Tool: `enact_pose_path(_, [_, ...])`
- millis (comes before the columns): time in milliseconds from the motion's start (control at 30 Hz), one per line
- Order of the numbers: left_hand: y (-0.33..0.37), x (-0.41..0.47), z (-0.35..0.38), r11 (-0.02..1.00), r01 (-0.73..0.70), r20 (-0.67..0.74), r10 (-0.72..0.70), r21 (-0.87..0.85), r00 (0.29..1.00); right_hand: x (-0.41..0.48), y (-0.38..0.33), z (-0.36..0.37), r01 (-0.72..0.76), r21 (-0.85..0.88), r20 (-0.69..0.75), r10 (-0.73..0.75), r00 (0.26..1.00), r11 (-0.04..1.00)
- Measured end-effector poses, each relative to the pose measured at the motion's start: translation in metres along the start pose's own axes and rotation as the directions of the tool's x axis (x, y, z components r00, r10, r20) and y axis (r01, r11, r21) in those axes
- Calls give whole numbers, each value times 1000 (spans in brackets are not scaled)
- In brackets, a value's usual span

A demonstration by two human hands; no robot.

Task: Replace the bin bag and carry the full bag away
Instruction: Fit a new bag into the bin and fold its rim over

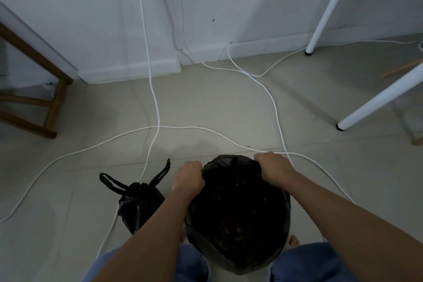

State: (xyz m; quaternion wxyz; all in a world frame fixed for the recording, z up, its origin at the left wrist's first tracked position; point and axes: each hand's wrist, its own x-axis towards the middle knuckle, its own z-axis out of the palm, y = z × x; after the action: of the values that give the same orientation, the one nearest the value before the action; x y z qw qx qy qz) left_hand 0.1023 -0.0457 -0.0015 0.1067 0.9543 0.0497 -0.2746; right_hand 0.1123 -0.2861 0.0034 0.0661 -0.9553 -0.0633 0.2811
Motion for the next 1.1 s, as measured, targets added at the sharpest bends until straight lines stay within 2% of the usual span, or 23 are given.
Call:
enact_pose_path(133, [-7, 0, 3, 997, 26, 31, -23, -79, 999, 14, -6, -10, 12, 53, -38, -10, 999, 999])
enact_pose_path(300, [-5, 7, -2, 966, -56, -58, 42, -253, 997, 17, 1, -12, -68, 231, -16, 74, 997, 971])
enact_pose_path(500, [6, 13, 1, 971, -103, -124, 78, -216, 989, 11, 5, 0, -75, 271, -171, 124, 977, 960])
enact_pose_path(600, [6, 15, 3, 971, -112, -163, 77, -212, 984, 12, 6, 2, -28, 296, -233, 101, 967, 955])
enact_pose_path(767, [6, 18, 10, 949, -91, -215, 25, -301, 976, 16, 0, 6, 87, 352, -278, 15, 961, 932])
enact_pose_path(867, [9, 20, 10, 961, -131, -238, 72, -244, 969, 22, -3, 8, 126, 305, -313, -26, 949, 944])
enact_pose_path(1000, [5, 19, 11, 933, -164, -280, 72, -319, 957, 28, -1, 6, 134, 301, -305, -38, 952, 944])
enact_pose_path(1100, [-2, 19, 10, 893, -151, -283, 27, -424, 959, 30, 8, 1, 99, 391, -233, -5, 972, 915])
